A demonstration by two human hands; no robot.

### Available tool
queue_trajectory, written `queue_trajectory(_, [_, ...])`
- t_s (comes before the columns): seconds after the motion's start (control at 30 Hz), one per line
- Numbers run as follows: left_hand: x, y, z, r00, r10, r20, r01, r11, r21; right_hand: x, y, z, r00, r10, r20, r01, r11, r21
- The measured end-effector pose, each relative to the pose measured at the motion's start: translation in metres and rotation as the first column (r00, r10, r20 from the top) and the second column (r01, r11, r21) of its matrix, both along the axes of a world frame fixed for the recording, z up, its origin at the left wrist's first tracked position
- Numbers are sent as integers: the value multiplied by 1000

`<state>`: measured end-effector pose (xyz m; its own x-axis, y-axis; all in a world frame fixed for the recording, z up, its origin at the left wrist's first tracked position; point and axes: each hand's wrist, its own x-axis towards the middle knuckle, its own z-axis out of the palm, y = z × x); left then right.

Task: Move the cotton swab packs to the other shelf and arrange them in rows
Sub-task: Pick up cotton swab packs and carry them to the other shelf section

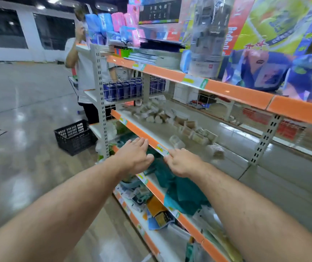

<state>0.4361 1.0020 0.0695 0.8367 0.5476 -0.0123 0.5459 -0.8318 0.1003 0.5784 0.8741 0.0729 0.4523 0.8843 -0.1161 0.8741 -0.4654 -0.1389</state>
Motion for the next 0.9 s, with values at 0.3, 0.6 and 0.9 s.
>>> queue_trajectory(0.3, [-1, 138, 0, 999, 40, -21, -41, 999, -12, 4, 146, 7, 997, 76, 15, -76, 997, -30])
queue_trajectory(0.6, [67, 247, -8, 996, 61, -63, -61, 998, 15, 85, 264, -4, 993, 111, 26, -110, 992, -55])
queue_trajectory(0.9, [151, 331, -6, 997, 25, -72, -24, 999, 24, 160, 356, -8, 990, 72, -125, -72, 997, 9])
